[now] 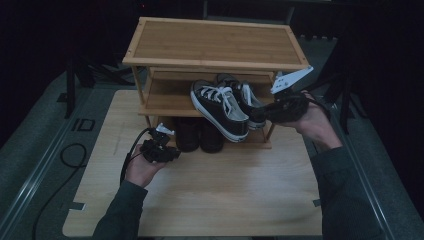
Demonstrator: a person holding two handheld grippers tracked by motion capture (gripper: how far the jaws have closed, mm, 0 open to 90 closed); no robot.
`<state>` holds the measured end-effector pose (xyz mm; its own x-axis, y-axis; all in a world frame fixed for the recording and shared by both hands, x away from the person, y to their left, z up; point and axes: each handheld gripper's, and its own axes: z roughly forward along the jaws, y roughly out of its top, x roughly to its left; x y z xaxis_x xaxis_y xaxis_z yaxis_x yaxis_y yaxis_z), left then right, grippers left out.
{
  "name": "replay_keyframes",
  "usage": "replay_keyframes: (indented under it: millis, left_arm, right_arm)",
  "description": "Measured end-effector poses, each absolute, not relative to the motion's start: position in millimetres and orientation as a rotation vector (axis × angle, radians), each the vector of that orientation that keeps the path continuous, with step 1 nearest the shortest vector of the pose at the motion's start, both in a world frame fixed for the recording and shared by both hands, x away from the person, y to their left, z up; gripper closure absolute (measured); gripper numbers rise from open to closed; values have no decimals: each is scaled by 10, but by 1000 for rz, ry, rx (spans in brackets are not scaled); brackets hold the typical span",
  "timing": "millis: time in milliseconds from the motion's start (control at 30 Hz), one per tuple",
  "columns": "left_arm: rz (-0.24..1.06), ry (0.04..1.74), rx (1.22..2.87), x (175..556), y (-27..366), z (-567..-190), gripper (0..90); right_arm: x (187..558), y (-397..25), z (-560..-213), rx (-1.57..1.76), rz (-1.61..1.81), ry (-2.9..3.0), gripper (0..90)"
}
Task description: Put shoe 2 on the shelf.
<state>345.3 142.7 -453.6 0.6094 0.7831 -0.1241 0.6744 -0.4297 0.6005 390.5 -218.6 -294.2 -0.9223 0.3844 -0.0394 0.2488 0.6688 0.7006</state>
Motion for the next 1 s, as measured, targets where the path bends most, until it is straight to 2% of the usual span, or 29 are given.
replay_keyframes:
  millis: [233, 533, 1000]
  left_arm:
    - [264, 1104, 2192, 3478, 1397, -4416, 787]
    - [292, 1069, 2198, 3536, 1300, -4296, 896]
    - [349, 1042, 2185, 3612, 1180, -4112, 900]
  right_arm:
    - [3863, -2241, -3016, 501, 1073, 2715, 853]
    - [3800, -2280, -3116, 470, 1059, 2746, 885]
    - [3744, -2257, -3378, 463, 1061, 2776, 895]
